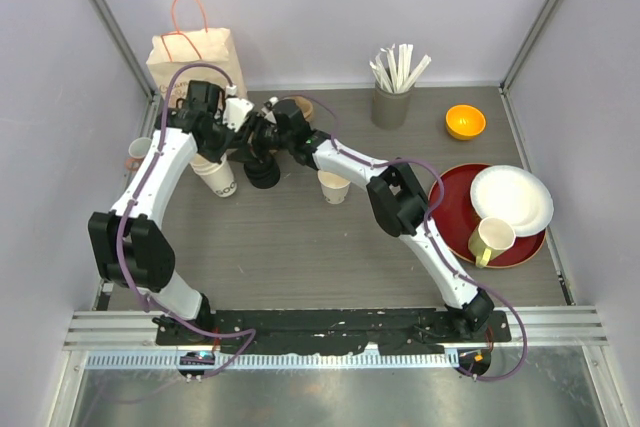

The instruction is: Pack the takeout coffee

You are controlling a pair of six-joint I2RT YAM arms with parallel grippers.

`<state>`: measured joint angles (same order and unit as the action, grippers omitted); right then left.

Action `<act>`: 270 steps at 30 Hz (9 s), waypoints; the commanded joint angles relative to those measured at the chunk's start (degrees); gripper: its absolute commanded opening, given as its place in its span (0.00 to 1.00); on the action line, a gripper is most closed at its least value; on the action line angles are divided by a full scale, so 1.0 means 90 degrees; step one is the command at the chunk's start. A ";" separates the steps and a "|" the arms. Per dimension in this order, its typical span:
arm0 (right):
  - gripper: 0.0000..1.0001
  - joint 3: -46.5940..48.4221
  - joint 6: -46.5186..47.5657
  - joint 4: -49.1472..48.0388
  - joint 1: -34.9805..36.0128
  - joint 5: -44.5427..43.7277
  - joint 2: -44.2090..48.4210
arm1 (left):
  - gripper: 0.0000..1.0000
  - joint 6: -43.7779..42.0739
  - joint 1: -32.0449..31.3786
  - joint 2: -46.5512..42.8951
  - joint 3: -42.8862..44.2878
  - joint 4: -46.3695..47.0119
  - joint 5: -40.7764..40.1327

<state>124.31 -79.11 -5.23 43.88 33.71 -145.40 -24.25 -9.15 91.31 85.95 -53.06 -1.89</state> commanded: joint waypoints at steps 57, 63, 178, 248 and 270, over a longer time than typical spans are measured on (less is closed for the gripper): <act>0.46 -0.0307 0.0099 -0.0824 0.0056 -0.0318 0.0239 | 0.00 -0.0235 -0.0087 -0.0223 -0.0439 0.0798 -0.0523; 0.46 -0.0082 0.0050 -0.0854 0.0125 -0.0182 0.0101 | 0.00 -0.0235 -0.0087 -0.0194 -0.0400 0.0788 -0.0493; 0.69 -0.4720 0.5919 0.3795 -0.2288 -0.2574 0.6185 | 0.68 -0.3321 -0.2988 -0.1405 -0.2490 0.1794 0.1997; 0.68 -0.4643 0.5753 0.3941 -0.2297 -0.2125 0.5775 | 0.00 0.0321 -0.1288 0.2511 0.1455 -0.0080 0.0737; 0.69 -0.4515 0.5851 0.3931 -0.2677 -0.2311 0.6097 | 0.00 0.0546 -0.1960 0.1358 0.3340 -0.1262 0.2749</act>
<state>81.65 -27.16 31.00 22.04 13.74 -94.00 -20.27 -21.85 106.34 111.79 -61.54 15.09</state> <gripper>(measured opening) 0.684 0.014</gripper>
